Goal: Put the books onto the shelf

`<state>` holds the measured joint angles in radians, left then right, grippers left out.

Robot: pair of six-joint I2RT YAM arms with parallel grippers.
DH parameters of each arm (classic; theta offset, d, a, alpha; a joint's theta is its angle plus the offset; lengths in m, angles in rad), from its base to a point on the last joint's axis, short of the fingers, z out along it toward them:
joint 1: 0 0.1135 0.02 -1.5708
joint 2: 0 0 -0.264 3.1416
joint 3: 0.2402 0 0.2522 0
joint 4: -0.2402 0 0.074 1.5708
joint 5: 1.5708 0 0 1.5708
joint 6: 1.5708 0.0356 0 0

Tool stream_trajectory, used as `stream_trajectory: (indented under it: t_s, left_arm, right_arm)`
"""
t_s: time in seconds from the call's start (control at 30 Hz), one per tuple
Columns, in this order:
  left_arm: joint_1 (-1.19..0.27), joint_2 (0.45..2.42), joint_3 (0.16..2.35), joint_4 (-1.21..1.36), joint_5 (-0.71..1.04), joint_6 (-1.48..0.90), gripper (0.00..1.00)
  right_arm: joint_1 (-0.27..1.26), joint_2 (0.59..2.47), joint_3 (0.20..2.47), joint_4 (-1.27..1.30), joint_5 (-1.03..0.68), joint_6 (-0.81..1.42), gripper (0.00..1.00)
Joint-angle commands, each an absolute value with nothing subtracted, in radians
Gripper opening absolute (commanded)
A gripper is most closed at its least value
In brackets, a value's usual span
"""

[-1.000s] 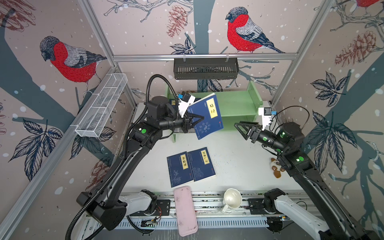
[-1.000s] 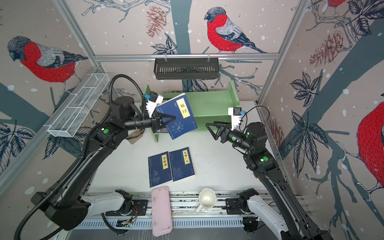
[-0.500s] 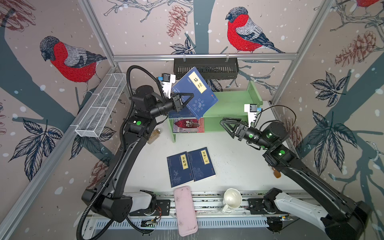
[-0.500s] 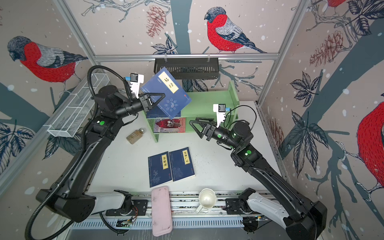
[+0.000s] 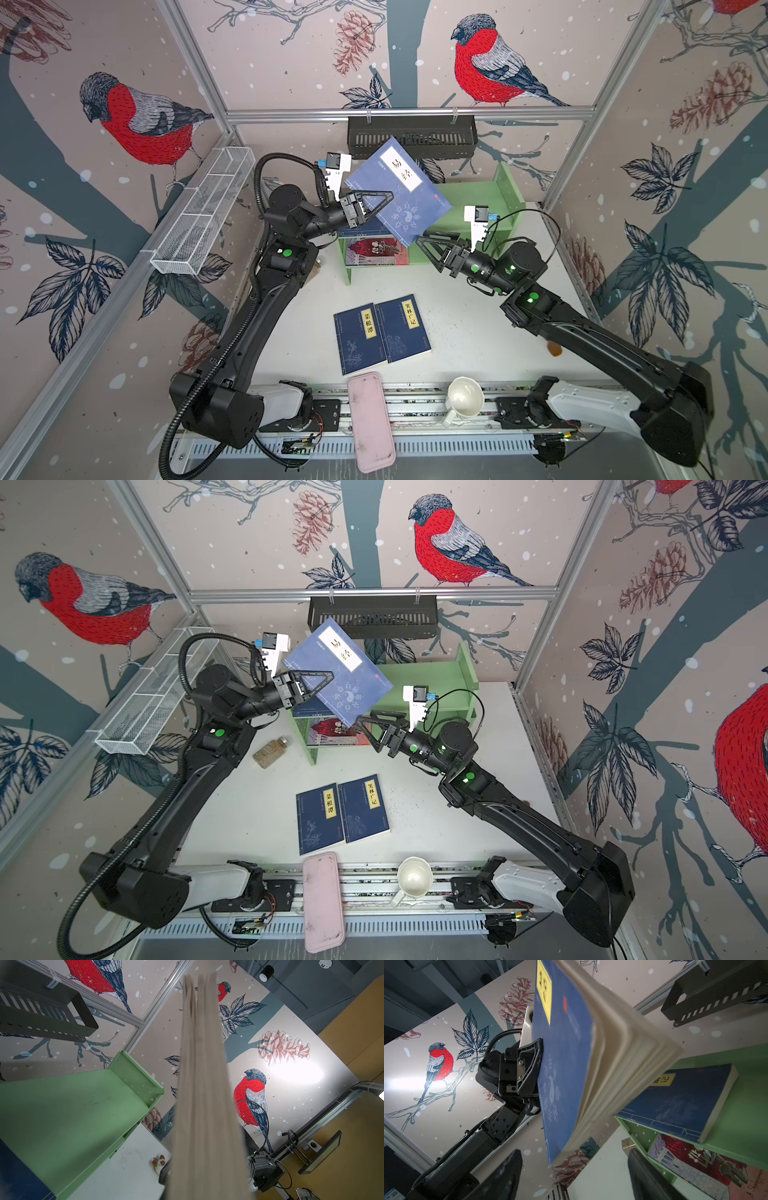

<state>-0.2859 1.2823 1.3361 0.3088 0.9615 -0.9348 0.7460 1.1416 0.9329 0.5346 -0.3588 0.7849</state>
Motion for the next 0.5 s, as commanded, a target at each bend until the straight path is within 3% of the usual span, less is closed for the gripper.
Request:
stream_trajectory:
  t_s: [0.0, 0.23, 0.33, 0.47]
  left_arm:
    - [-0.285, 1.276, 1.315, 0.419, 0.971, -0.986, 0.0]
    - [-0.285, 1.275, 1.273, 0.48, 0.994, -1.016, 0.0]
    - [-0.286, 1.266, 1.244, 0.492, 0.993, -1.025, 0.0]
    - [-0.286, 1.258, 1.213, 0.522, 0.995, -1.046, 0.0]
  right_arm:
    - [0.746, 1.161, 0.933, 0.657, -0.313, 0.777, 0.8]
    - [0.742, 1.217, 0.932, 0.764, -0.318, 0.796, 0.75]
    - [0.735, 1.238, 0.923, 0.832, -0.346, 0.817, 0.63]
    - [0.716, 1.249, 0.919, 0.889, -0.38, 0.84, 0.37]
